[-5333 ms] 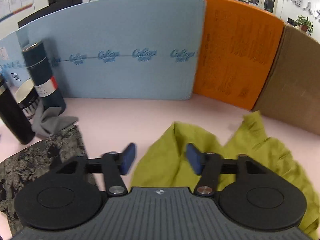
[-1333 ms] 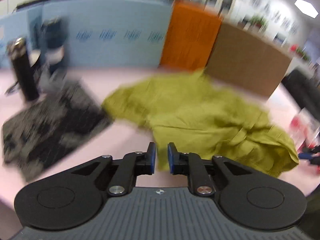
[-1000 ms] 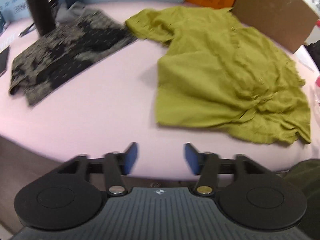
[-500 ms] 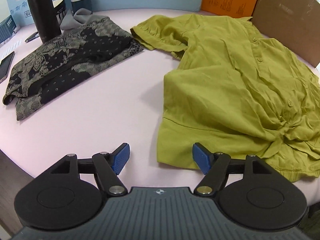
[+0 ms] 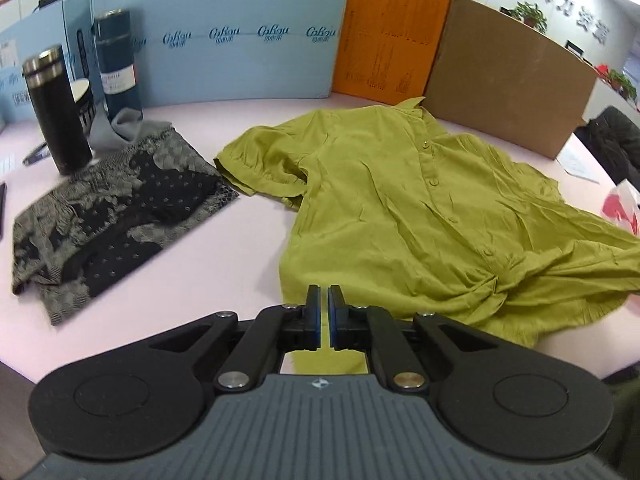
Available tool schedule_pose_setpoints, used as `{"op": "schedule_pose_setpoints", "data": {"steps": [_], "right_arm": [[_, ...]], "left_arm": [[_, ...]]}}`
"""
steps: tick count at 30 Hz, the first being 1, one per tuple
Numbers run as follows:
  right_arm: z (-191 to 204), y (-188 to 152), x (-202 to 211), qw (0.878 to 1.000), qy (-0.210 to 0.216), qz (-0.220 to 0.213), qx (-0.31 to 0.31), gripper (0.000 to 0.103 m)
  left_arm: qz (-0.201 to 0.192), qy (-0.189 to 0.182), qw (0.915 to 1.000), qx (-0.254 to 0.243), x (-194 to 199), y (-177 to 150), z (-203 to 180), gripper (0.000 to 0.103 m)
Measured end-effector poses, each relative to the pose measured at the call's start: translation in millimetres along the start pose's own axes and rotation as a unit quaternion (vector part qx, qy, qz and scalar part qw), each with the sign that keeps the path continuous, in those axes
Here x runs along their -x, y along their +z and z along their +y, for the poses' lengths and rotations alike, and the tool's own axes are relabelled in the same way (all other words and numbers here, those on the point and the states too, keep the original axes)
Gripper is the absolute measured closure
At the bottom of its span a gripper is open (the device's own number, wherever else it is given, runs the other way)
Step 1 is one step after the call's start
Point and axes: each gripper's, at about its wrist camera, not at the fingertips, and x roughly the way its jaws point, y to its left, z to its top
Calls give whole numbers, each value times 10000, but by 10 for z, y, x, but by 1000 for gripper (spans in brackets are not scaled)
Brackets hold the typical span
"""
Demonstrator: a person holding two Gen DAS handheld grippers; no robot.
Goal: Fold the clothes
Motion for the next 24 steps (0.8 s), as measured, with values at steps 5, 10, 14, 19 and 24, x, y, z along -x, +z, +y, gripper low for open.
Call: {"op": "schedule_pose_setpoints", "data": {"steps": [5,10,14,19,24], "right_arm": [[-96,-49,-160,9457,-2797,1104,1238,67],[126,168,-280,9621,-2289,254,1461,36],[381,233,-652,9660,-1577,323,2025,21],[532,371,-1040,9678,-1161,609,2147,21],[607,586,-1303,9651,-1052,793,2264,18]], "left_arm": [[425,401,9982,-158,-247,-172,66,60],[492,348,9978,-280,-659,-148,-132,22],[883,492,9946,-230,-969,-163,-233,82],[949,86,9916,-878,-784,-331,-366,101],[1170,141,9879,-1008,-587,-424,-174,90]]}}
